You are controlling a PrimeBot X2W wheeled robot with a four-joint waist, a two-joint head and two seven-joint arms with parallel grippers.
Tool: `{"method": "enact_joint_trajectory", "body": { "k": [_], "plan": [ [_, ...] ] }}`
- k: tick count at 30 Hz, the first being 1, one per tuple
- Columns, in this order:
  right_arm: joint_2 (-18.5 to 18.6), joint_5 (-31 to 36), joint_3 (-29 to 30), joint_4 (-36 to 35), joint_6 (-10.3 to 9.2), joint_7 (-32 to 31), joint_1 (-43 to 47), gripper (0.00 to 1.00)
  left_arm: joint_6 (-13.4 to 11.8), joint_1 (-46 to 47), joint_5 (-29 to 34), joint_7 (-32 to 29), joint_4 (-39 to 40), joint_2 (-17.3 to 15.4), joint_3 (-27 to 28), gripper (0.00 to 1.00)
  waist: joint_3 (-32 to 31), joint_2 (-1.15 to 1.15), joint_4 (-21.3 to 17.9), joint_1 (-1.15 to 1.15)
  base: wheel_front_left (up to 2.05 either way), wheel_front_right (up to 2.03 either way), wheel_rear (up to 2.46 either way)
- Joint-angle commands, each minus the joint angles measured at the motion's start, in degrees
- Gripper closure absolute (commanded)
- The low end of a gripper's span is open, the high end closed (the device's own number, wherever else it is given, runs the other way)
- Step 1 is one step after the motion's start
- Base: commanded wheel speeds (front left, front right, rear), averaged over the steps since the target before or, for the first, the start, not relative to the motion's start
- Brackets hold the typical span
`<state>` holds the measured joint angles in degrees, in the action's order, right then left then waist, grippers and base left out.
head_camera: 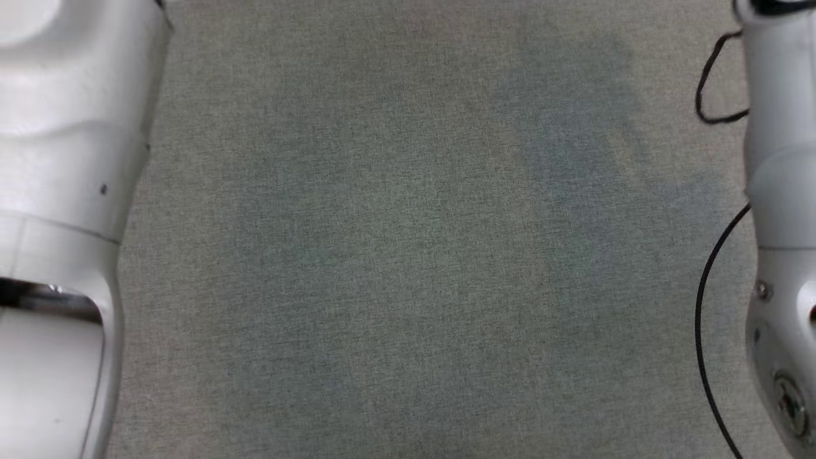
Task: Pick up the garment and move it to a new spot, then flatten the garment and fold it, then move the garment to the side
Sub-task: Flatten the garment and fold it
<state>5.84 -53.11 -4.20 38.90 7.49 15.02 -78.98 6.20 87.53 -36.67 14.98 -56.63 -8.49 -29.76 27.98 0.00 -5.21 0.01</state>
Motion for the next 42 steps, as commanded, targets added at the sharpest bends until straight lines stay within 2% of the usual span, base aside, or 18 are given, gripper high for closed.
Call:
{"method": "enact_joint_trajectory", "body": {
  "k": [1, 3, 4, 6, 9, 12, 13, 16, 23, 26, 31, 42],
  "plan": [
    [-0.11, -1.46, -1.79, -1.21, 0.0, 0.18, 4.48, 1.0, 0.49, -4.17, -1.31, 0.24, 0.25, 0.25, 1.65, 1.0, 0.48, 0.0, -0.29, -0.01, 0.0, 0.0, 0.0],
    [0.61, -2.86, -4.66, -3.36, 0.0, 0.17, 9.09, 1.0, 0.87, -10.19, -2.34, 0.25, 1.74, 0.52, 3.68, 1.0, 0.57, 0.0, -0.46, -0.01, 0.0, 0.0, 0.0],
    [0.61, -2.86, -4.66, -3.36, 0.0, 0.17, 9.09, 1.0, 0.87, -10.19, -2.34, 0.25, 1.74, 0.52, 3.68, 1.0, 0.57, 0.0, -0.46, -0.01, 0.0, 0.0, 0.0],
    [2.69, -6.25, -8.74, -9.16, 0.01, 0.18, 18.41, 1.0, 1.17, -20.87, -3.06, 0.26, 3.98, 1.35, 6.62, 1.0, -0.14, 0.0, -0.55, -0.01, 0.0, 0.0, 0.0],
    [4.84, -10.99, -10.22, -13.87, 0.0, 0.22, 29.21, 1.0, 1.32, -31.6, -4.38, 0.28, 7.22, 2.43, 11.6, 1.0, -1.77, 0.0, -0.8, -0.01, 0.0, 0.0, 0.0],
    [6.18, -14.52, -11.21, -16.29, 0.0, 0.24, 38.94, 1.0, 1.12, -42.34, -2.49, 0.28, 10.23, 3.4, 14.66, 1.0, -3.9, 0.0, -0.89, -0.01, 0.0, 0.0, 0.0],
    [6.18, -14.52, -11.21, -16.29, 0.0, 0.24, 38.94, 1.0, 1.12, -42.34, -2.49, 0.28, 10.23, 3.4, 14.66, 1.0, -3.9, 0.0, -0.89, -0.01, 0.0, 0.0, 0.0],
    [7.13, -16.93, -12.93, -16.89, 0.0, 0.24, 46.76, 1.0, 1.13, -50.32, -0.64, 0.28, 12.46, 4.13, 16.3, 1.0, -6.0, 0.0, -0.84, -0.01, 0.0, 0.0, 0.0],
    [6.8, -19.05, -15.04, -16.32, 0.0, 0.24, 59.85, 1.0, 1.14, -64.92, 0.55, 0.22, 14.82, 5.24, 17.24, 1.0, -12.1, 0.0, 0.3, -0.01, 0.0, 0.0, 0.0],
    [5.81, -20.56, -14.5, -16.8, 0.0, 0.24, 64.82, 1.0, 1.15, -69.75, -1.44, 0.13, 15.55, 5.47, 14.29, 1.0, -14.73, 0.0, 0.92, -0.01, 0.0, 0.0, 0.0],
    [6.03, -22.37, -14.71, -18.34, 0.0, 0.24, 71.59, 1.0, 1.17, -75.08, -3.5, 0.1, 16.64, 5.56, 12.08, 1.0, -18.51, 0.0, 1.26, -0.01, 0.0, 0.0, 0.0],
    [8.76, -22.47, -16.38, -20.76, 0.0, -0.26, 81.11, 1.0, 1.17, -84.2, -3.12, 0.17, 21.6, 5.51, 10.0, 1.0, -23.49, 0.0, 1.96, -0.01, 0.0, 0.0, 0.0]
  ]
}}
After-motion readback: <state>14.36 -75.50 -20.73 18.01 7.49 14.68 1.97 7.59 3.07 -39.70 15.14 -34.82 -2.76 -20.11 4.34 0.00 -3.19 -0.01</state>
